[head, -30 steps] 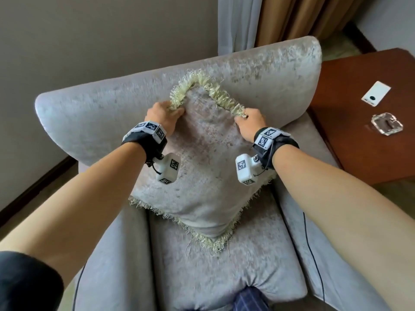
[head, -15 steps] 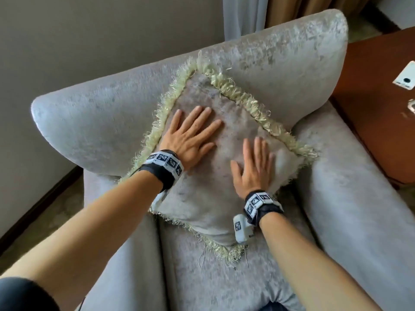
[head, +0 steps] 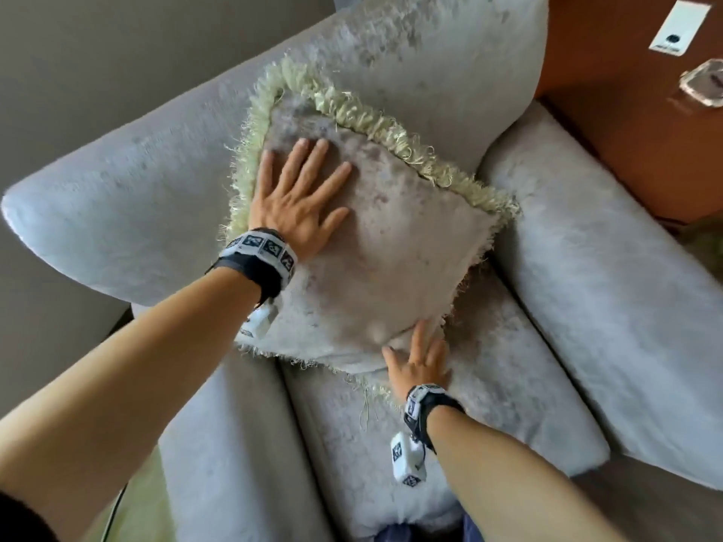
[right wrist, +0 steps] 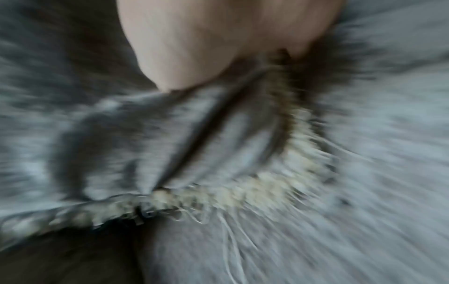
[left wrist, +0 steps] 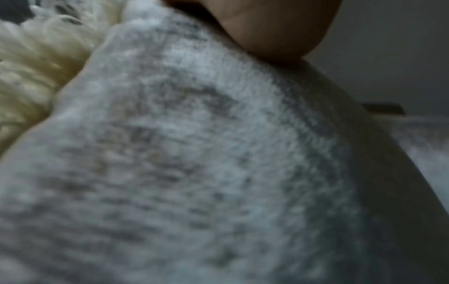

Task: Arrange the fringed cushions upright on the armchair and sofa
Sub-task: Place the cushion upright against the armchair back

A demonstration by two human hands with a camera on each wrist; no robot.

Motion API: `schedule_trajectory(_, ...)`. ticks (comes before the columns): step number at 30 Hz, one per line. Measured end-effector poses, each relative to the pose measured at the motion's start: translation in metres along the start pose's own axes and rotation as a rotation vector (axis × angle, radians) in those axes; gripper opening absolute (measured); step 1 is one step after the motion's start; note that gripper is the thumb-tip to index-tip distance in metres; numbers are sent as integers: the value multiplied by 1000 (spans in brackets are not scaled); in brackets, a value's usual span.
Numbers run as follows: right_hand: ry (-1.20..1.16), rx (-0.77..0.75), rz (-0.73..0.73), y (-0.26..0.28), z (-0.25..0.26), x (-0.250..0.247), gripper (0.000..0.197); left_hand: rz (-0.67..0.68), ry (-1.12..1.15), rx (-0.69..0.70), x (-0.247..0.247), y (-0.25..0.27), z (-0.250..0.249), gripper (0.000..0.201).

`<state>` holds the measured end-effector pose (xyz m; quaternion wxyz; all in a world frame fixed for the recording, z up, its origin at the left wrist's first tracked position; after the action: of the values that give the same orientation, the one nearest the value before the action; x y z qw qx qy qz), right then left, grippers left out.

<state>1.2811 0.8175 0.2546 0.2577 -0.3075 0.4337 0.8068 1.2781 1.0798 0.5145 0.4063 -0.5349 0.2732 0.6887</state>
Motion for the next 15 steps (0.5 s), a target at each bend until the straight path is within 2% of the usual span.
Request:
schedule_trajectory(1, -68, 165, 80, 10, -35, 10, 84, -23, 28, -52, -7, 0, 5, 63)
schedule_trajectory(2, -104, 206, 75, 18, -45, 5, 82, -42, 49, -83, -15, 0, 2, 64)
schedule_trajectory(4, -114, -47, -130, 16, -3, -32, 77, -73, 39, -18, -25, 0, -25, 67)
schedule_trajectory(7, -202, -315, -359, 0, 94, -98, 80, 16, -56, 251, -15, 10, -86, 68)
schedule_trajectory(9, -129, -425, -388, -1, 133, -104, 82, 76, -103, 299, 1, 21, -86, 68)
schedule_trajectory(10, -75, -458, -369, 2, 135, -96, 82, 75, -99, 263, 3, 24, -71, 68)
schedule_trajectory(11, -6, -430, -344, 6, 119, -81, 81, 72, -75, 204, 3, 26, -52, 67)
schedule_trajectory(12, 49, -351, -243, 12, 93, -66, 82, 67, -50, 127, 2, 26, -31, 67)
schedule_trajectory(13, 101, -258, -36, 17, 57, -42, 85, 72, -19, 30, 0, 27, -10, 67)
schedule_trajectory(14, 178, -200, 241, 32, 26, -20, 85, 83, 23, -97, -1, 31, 12, 65)
schedule_trajectory(15, 253, -160, 520, 50, -4, 4, 77, 100, 93, -248, -4, 36, 33, 64)
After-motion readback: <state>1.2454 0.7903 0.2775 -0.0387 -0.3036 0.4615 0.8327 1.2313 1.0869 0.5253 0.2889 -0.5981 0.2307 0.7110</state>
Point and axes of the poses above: each hand's wrist, its own y-axis away from the middle knuckle, its own x-axis out of the palm, z = x × y, the point moved 9 cm from there along -y, towards the middle knuckle, and after that the axes turned 2 degrees about y, right-handed, at the moved point
